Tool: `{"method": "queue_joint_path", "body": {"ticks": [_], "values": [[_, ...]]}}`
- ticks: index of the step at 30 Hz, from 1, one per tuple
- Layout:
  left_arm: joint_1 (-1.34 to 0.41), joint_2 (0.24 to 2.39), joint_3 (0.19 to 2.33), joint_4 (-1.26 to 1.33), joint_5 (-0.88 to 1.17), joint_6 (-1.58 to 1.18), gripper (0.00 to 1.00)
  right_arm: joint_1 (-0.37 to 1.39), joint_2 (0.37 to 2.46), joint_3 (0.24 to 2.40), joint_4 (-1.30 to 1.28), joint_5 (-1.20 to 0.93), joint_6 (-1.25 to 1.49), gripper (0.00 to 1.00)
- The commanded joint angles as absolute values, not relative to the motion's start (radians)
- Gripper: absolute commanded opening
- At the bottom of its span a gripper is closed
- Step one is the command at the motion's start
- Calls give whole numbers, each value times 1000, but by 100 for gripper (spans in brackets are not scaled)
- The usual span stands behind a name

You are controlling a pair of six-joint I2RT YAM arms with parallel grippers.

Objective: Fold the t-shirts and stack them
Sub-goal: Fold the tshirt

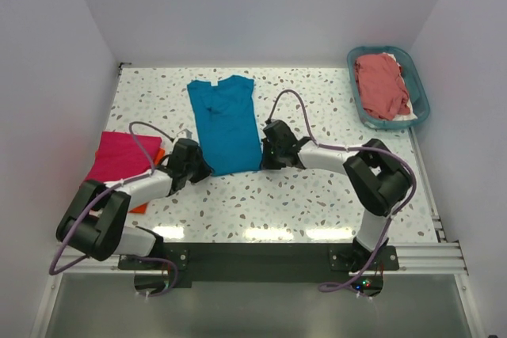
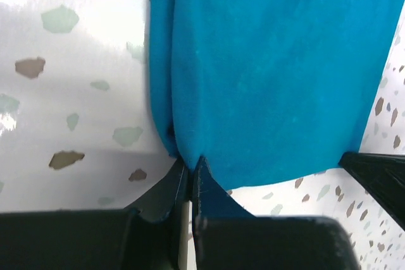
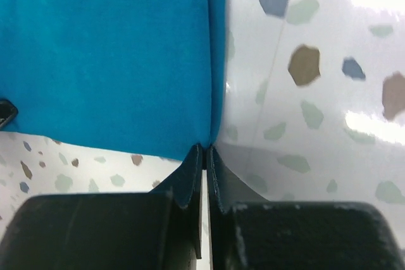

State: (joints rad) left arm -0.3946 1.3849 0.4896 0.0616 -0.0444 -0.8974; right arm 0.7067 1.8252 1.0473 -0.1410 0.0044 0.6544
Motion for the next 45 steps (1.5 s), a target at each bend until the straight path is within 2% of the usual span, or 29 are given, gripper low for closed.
{"method": "queue_joint_path", "body": {"ticks": [1,6,13,16,21,26,31,39,41,42,44,45], "values": [[-417,1332,443,-39,-26,-871,0,713,1743,971,-152,2,632,0],[-506,1157,377,-150,-20,-917,0,748,1562,824,-144,2,632,0],[-676,868,340,-377,-34,-1041,0,948,1300,603,-164,40,727,0],[-692,789,414,-486,-54,-1036,0,963,1214,641,-266,106,735,0],[-690,830,639,-587,-132,-980,0,956,1158,843,-408,265,644,0],[-623,986,827,-582,-178,-855,0,847,1248,1001,-462,227,532,0],[-468,1155,945,-444,-52,-750,0,700,1400,1181,-428,108,482,0],[-324,1501,1179,-289,-6,-712,0,537,1794,1611,-431,3,466,0],[-276,1623,1219,-226,40,-715,0,509,1917,1692,-431,-36,474,0],[-264,1716,1279,-219,57,-709,0,479,1975,1801,-445,-61,474,0],[-230,1804,1337,-189,78,-693,4,459,2119,1903,-482,-75,477,7],[-218,1880,1382,-149,119,-687,17,440,2205,2007,-517,-92,482,20]]}}
